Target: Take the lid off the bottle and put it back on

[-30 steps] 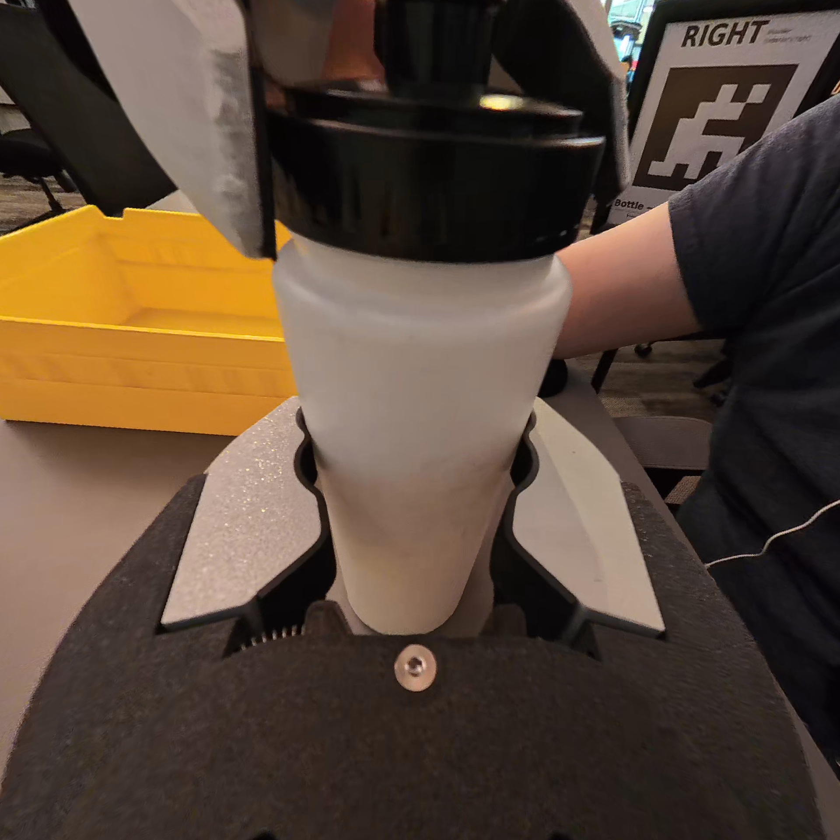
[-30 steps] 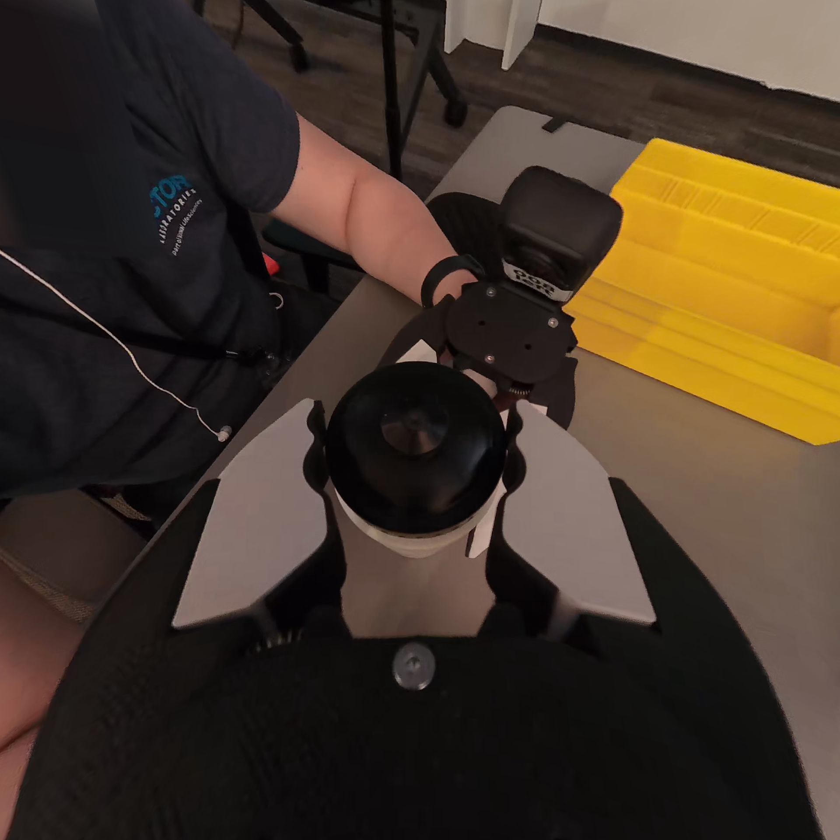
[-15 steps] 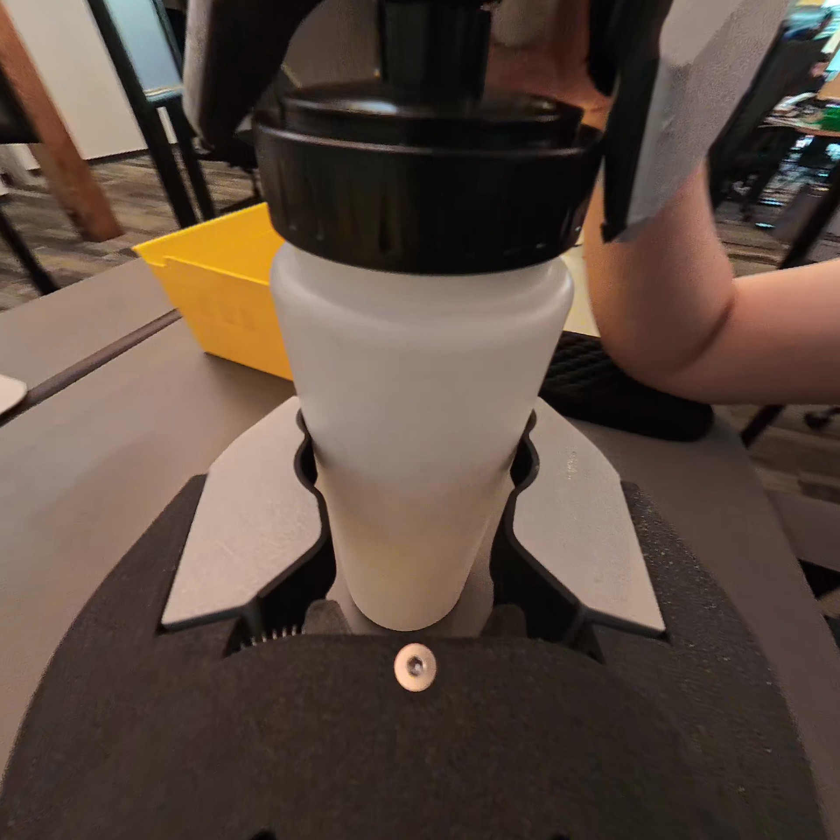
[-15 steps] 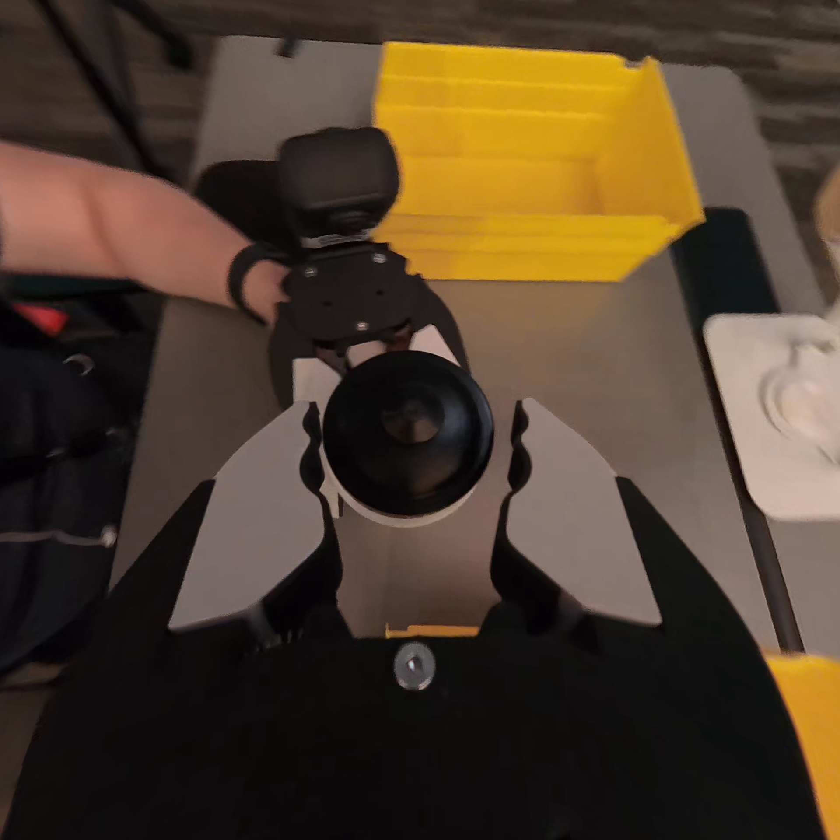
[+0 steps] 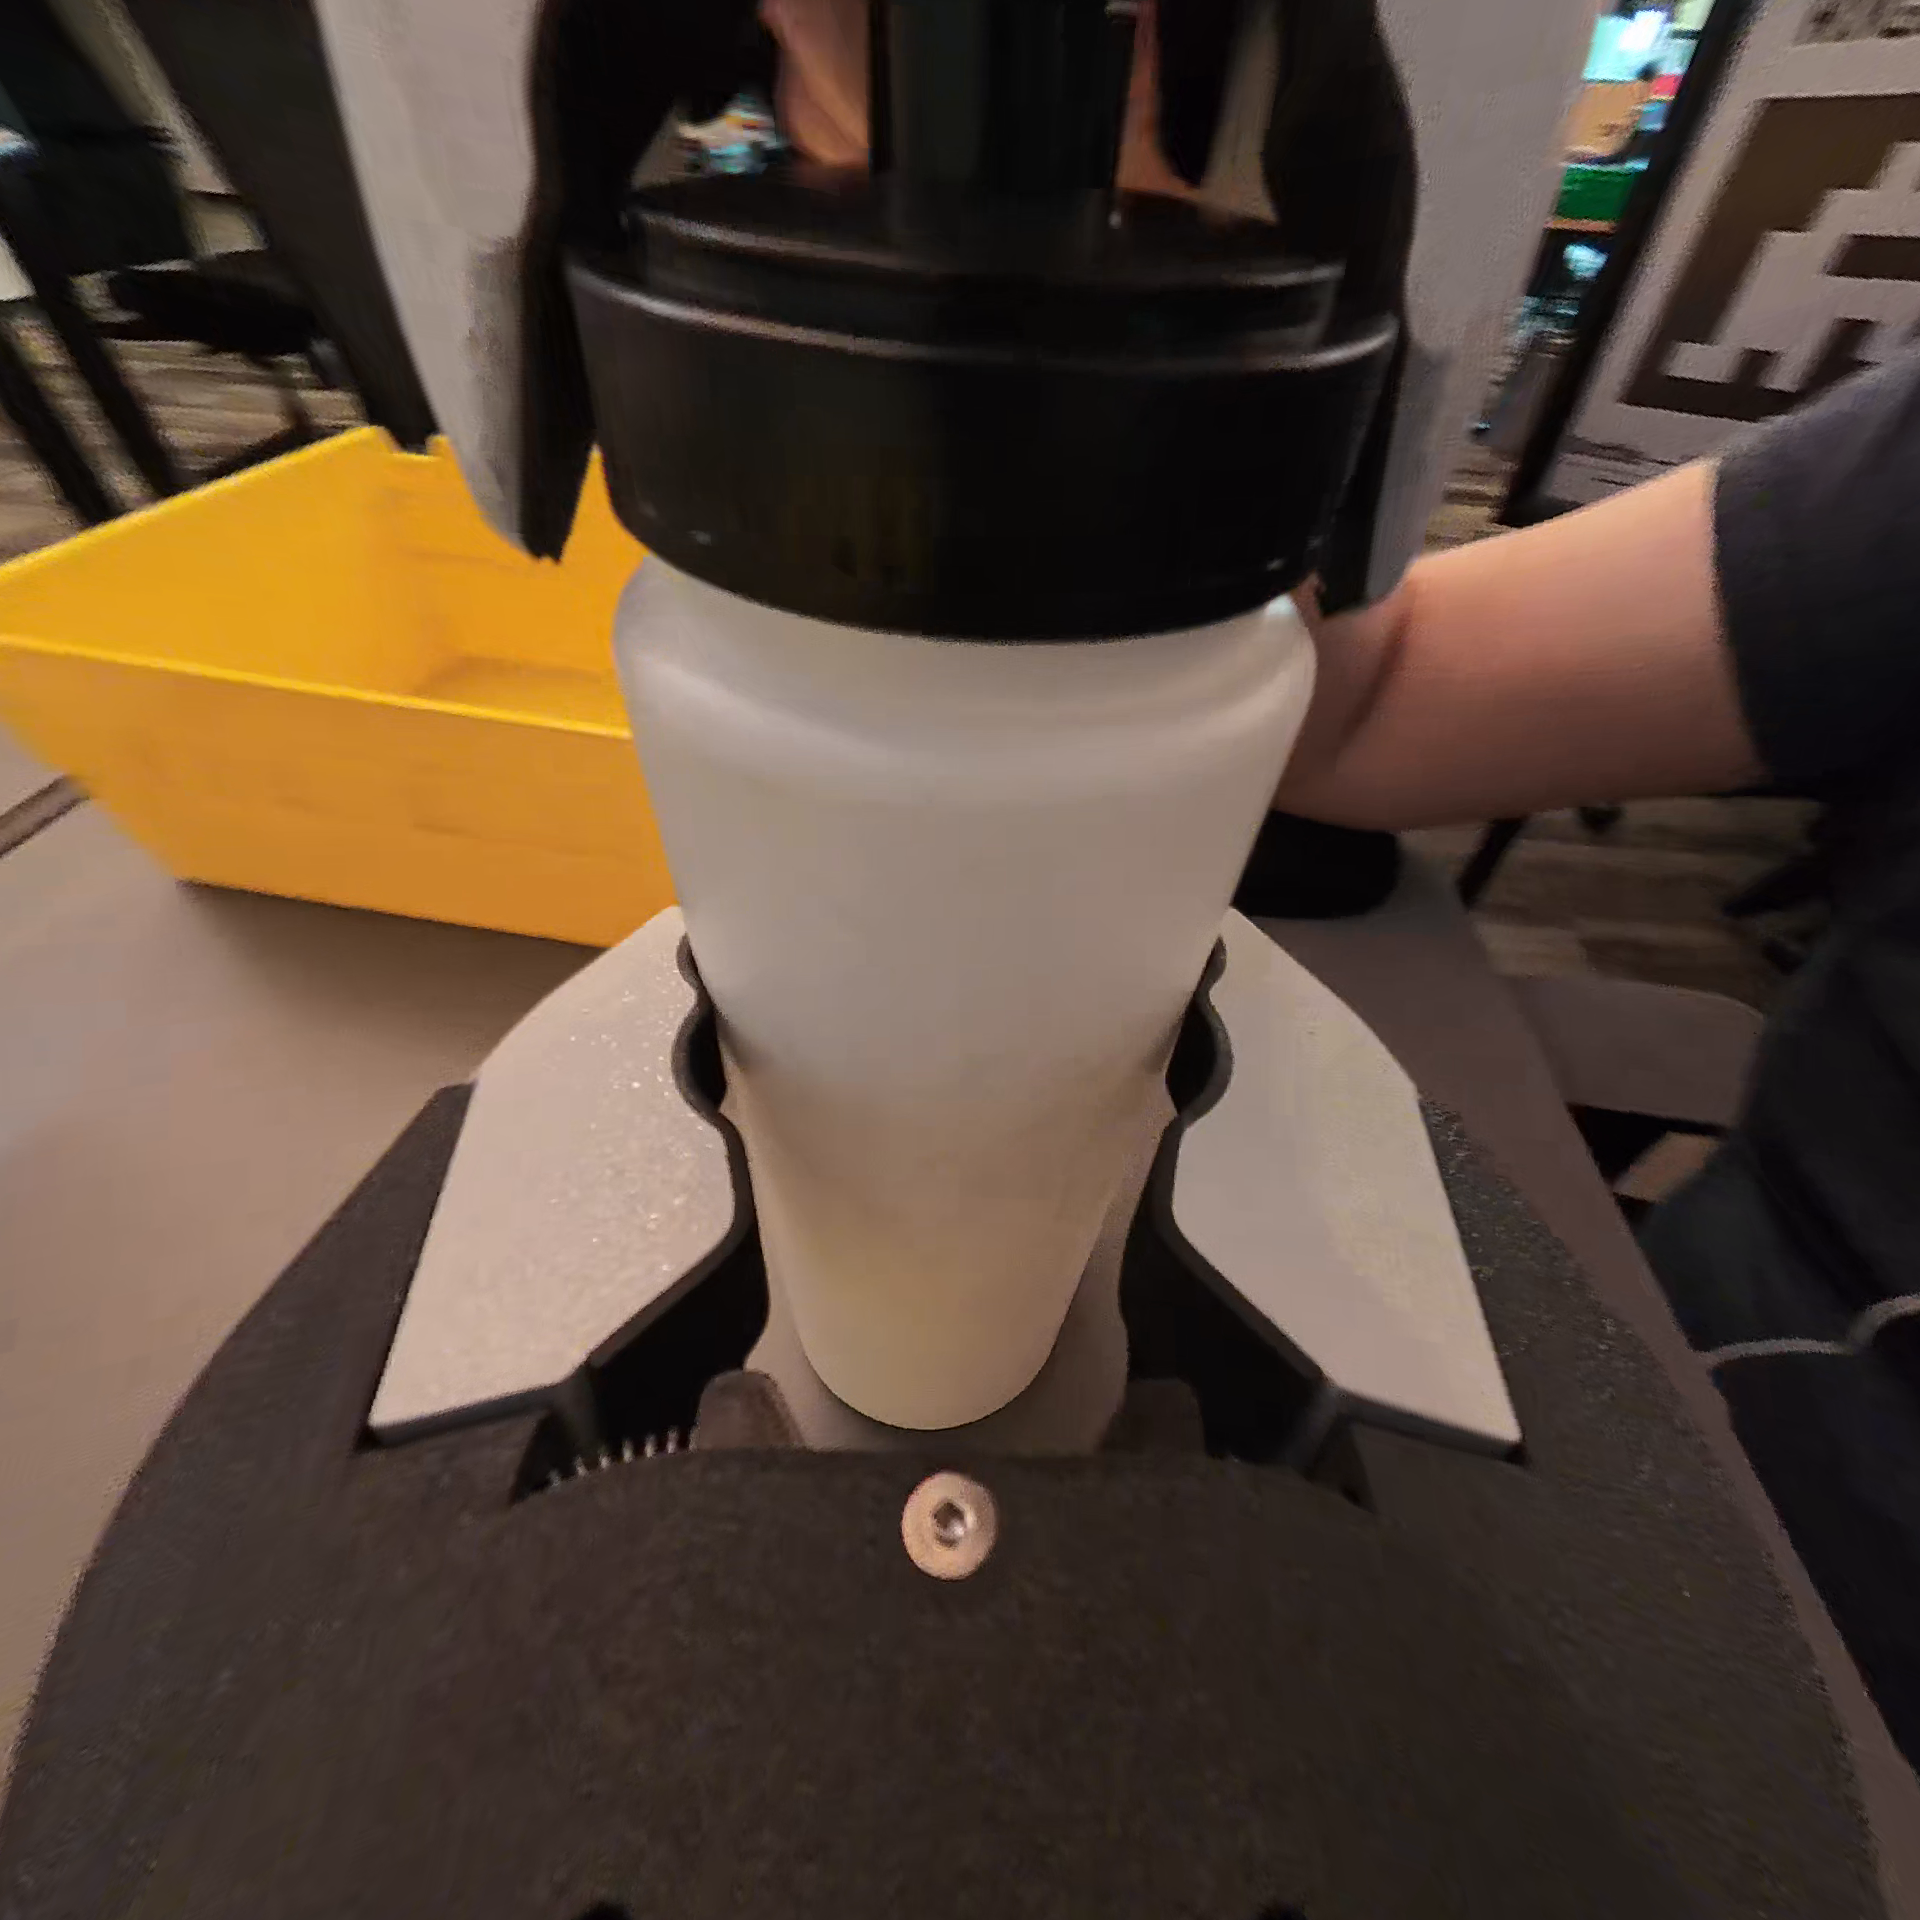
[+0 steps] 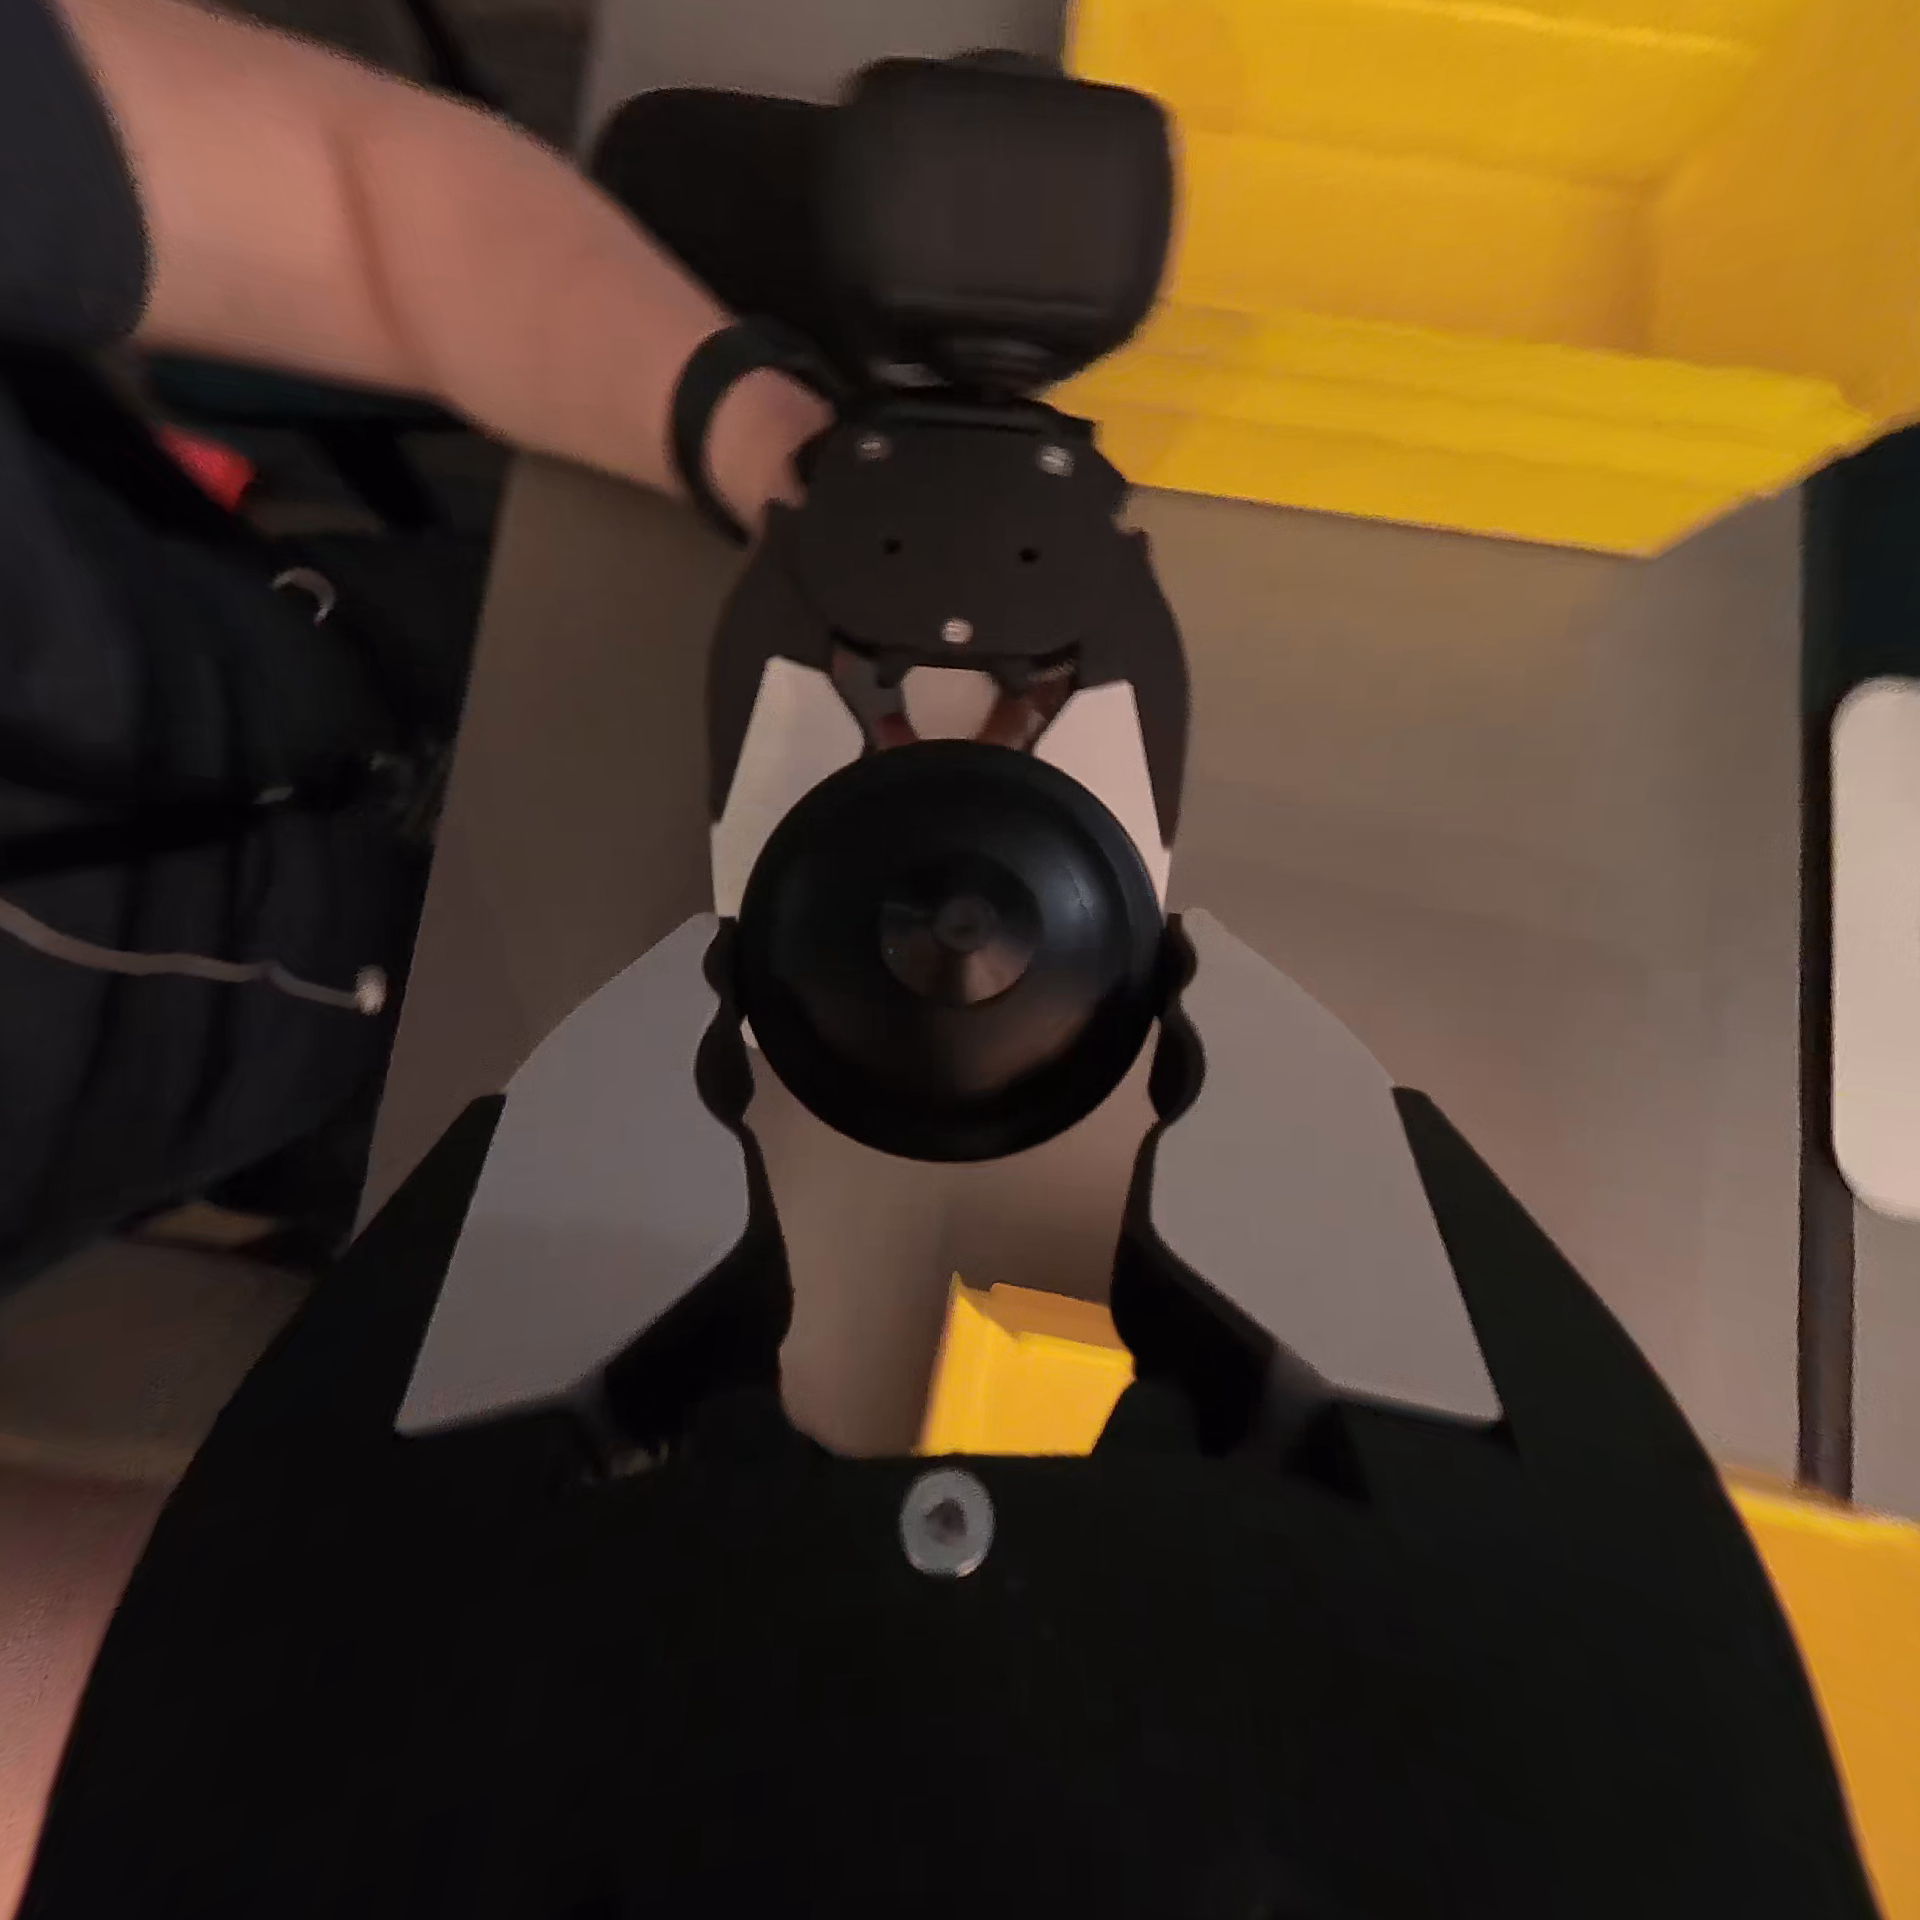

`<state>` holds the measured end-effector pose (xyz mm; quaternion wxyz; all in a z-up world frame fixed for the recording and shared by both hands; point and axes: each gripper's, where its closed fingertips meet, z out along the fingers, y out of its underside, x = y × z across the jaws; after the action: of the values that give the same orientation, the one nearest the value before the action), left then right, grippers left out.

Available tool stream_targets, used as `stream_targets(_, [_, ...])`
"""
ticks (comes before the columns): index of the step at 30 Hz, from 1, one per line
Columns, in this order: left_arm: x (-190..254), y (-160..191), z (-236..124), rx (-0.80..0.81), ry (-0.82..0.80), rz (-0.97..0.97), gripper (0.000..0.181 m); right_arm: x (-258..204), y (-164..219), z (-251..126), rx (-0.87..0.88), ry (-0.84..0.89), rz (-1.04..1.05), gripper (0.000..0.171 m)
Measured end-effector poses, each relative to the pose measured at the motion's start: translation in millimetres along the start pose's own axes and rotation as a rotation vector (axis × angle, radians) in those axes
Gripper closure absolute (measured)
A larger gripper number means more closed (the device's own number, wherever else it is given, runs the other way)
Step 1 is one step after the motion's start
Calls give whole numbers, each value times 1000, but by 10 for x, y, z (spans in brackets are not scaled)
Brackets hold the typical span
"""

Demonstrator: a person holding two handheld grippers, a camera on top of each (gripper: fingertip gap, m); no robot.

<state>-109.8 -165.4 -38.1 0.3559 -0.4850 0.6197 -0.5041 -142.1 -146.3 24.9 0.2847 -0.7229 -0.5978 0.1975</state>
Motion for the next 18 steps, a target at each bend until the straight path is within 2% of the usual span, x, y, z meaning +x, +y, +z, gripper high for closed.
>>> stream_targets(3, [266,11,30,-14,146,34,96,-277,-23,-30,100,-162,-241,94])
stream_targets(7, [471,0,31,-5,287,-1,96,-471,-59,-75,216,-335,-337,94])
stream_targets(13, [553,1,12,-2,352,-13,96,-531,-131,-146,340,-425,-390,94])
stream_targets(18, [403,-4,29,4,260,-5,96,-338,-211,-230,397,-325,-350,94])
